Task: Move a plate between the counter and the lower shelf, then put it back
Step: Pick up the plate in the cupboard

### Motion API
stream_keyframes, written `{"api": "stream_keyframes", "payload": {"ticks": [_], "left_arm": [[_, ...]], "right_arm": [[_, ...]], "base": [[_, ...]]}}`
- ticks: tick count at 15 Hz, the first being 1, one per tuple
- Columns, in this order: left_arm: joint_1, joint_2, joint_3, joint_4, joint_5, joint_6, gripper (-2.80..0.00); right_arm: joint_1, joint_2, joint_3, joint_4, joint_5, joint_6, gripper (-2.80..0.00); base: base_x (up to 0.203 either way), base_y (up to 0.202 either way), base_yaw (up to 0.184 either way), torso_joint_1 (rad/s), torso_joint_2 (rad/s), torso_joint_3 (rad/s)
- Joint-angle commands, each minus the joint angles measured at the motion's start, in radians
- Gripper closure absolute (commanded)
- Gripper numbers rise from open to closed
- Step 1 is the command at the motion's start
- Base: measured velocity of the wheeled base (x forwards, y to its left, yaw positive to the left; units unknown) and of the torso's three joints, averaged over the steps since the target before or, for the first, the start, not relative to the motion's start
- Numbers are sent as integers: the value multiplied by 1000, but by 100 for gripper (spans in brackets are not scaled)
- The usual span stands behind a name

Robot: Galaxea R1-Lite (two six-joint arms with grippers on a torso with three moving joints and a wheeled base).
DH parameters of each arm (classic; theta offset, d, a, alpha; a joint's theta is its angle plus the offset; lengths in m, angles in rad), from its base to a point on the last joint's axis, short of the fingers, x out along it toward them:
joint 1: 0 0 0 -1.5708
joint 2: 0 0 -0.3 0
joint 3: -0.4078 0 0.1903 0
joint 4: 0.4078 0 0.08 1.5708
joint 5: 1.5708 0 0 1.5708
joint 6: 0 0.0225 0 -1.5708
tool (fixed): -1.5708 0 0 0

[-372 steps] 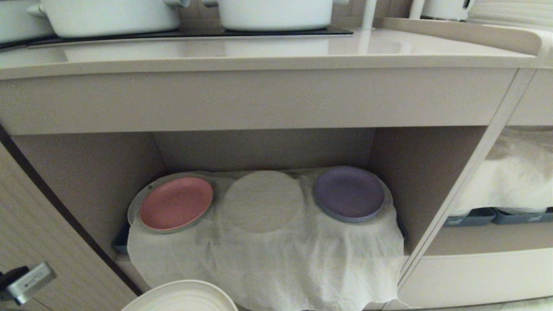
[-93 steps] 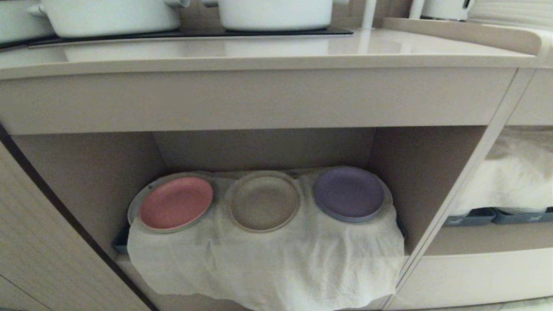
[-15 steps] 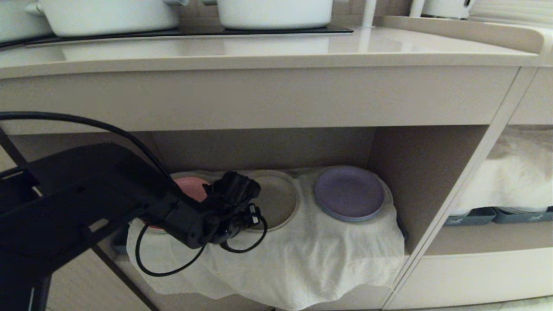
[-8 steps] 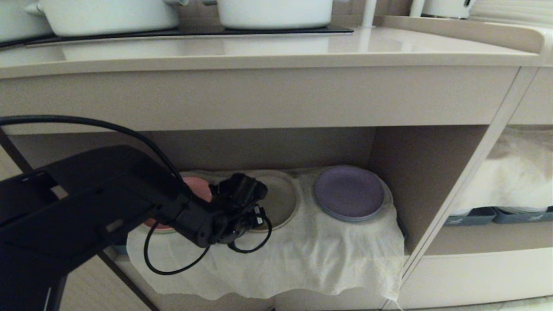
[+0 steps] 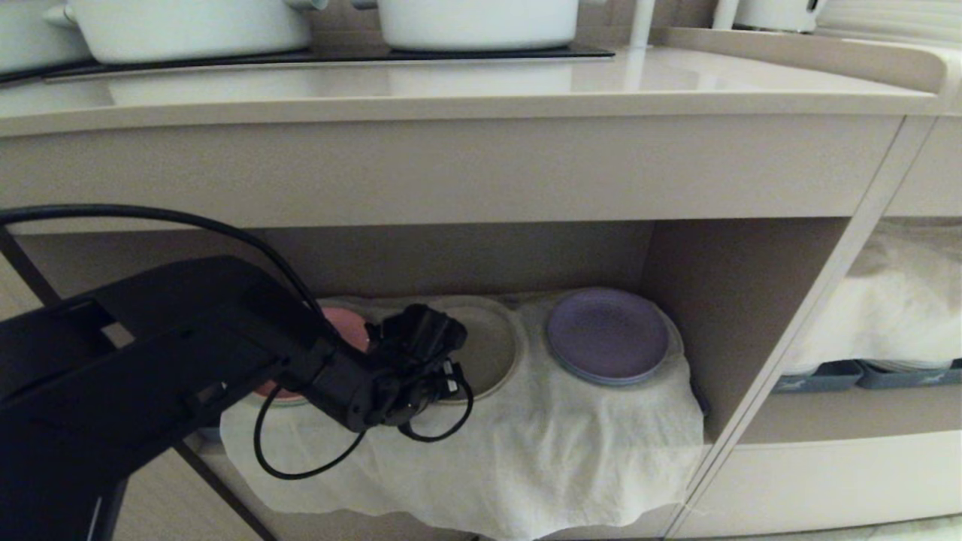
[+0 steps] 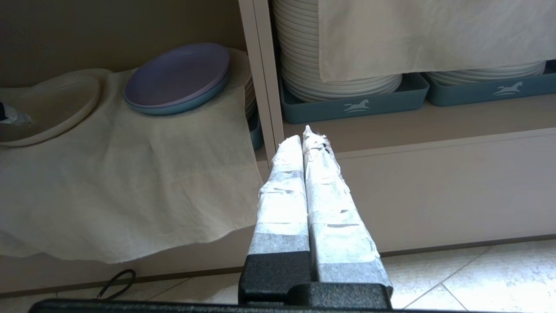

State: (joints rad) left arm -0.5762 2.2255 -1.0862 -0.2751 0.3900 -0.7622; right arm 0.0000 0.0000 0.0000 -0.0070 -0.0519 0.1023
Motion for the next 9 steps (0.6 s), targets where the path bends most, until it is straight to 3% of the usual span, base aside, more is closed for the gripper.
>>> {"api": "stream_keyframes", "payload": {"ticks": [1,8,9], "left_arm": [[1,5,0,-3,3,-6,-280],[1,14,-8,-3,1,-17,-280],[-1,14,-8,-4,3,-17,0]], "right_arm": [[0,0,0,-1,0,0,0],[0,0,0,1,0,0,0],[0,0,0,-1,0,0,0]], "base": [[0,0,0,0,0,0],[0,0,0,0,0,0],[0,0,0,0,0,0]]}}
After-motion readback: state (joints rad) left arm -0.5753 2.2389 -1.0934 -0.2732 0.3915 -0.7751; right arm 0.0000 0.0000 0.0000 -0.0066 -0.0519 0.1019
